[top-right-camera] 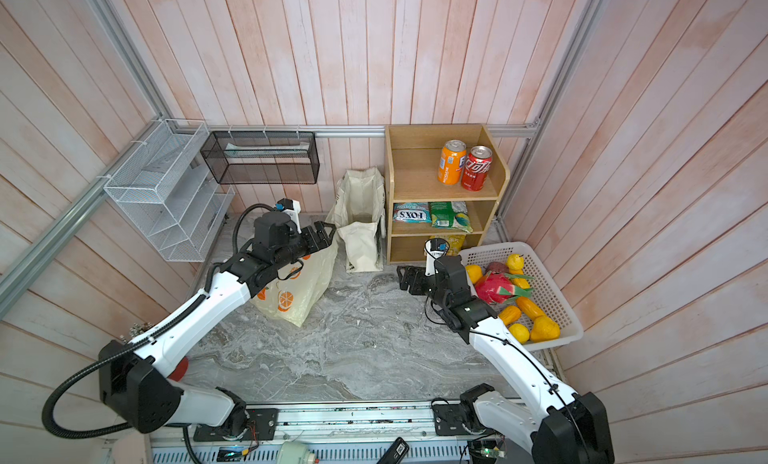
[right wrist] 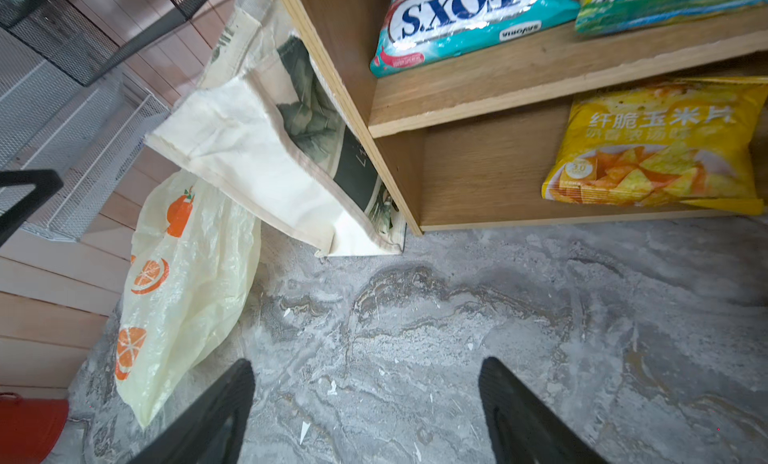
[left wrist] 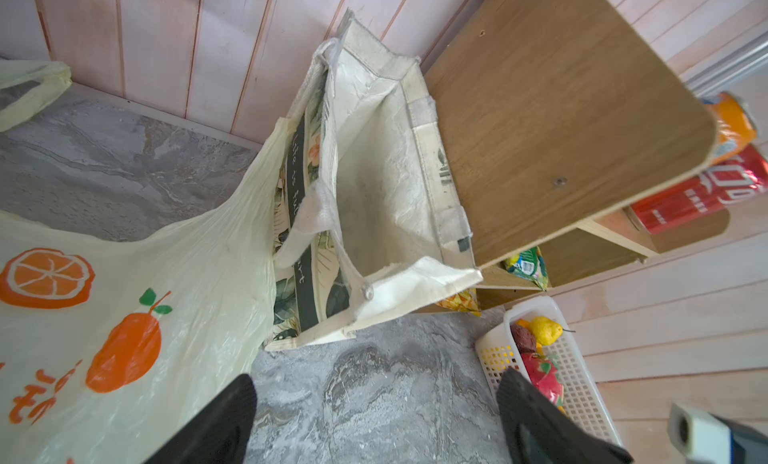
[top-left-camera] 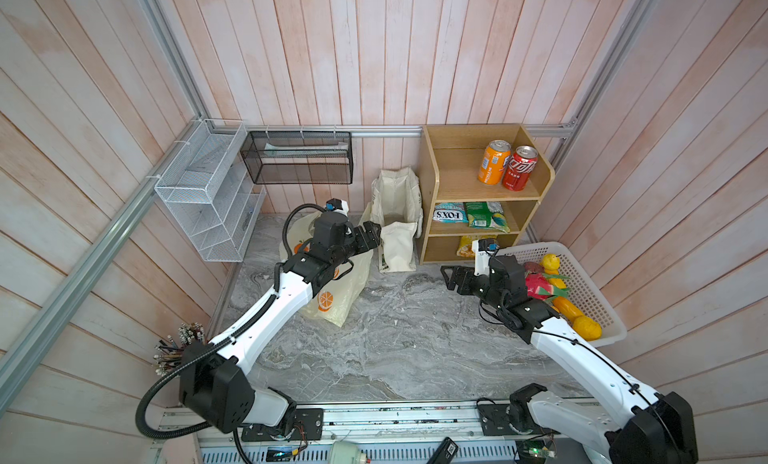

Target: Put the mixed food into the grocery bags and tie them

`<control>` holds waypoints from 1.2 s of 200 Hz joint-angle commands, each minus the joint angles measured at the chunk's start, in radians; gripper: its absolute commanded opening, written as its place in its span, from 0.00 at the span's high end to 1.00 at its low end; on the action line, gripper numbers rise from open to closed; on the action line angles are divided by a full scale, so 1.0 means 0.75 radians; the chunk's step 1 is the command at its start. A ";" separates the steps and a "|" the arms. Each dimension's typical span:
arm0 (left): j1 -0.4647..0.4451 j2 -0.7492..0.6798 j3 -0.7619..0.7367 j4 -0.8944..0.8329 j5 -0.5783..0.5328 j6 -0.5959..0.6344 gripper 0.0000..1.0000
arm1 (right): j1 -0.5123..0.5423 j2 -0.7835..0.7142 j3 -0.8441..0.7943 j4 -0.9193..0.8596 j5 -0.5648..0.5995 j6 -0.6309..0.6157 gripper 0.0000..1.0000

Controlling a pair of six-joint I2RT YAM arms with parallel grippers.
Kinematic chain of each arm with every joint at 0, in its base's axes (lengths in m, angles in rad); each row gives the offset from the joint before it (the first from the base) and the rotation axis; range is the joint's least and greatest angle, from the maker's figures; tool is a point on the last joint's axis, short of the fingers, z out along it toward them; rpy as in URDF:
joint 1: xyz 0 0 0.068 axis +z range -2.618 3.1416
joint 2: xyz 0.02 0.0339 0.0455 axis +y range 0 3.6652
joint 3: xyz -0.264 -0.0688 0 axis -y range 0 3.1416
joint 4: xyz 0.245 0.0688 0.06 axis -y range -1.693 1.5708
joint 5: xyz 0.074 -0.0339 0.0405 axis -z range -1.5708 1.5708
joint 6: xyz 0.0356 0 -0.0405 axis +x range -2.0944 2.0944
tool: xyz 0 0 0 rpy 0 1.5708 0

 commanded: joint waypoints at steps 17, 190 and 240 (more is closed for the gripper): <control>-0.011 0.205 0.229 -0.066 -0.004 -0.077 0.17 | 0.018 -0.013 0.025 -0.104 0.088 -0.027 0.14; -0.034 0.450 0.391 -0.042 -0.056 -0.117 0.72 | 0.017 -0.105 0.068 -0.191 0.112 -0.029 0.16; -0.035 0.346 0.312 -0.069 0.022 -0.068 1.00 | 0.019 -0.111 0.171 -0.260 0.041 -0.033 0.21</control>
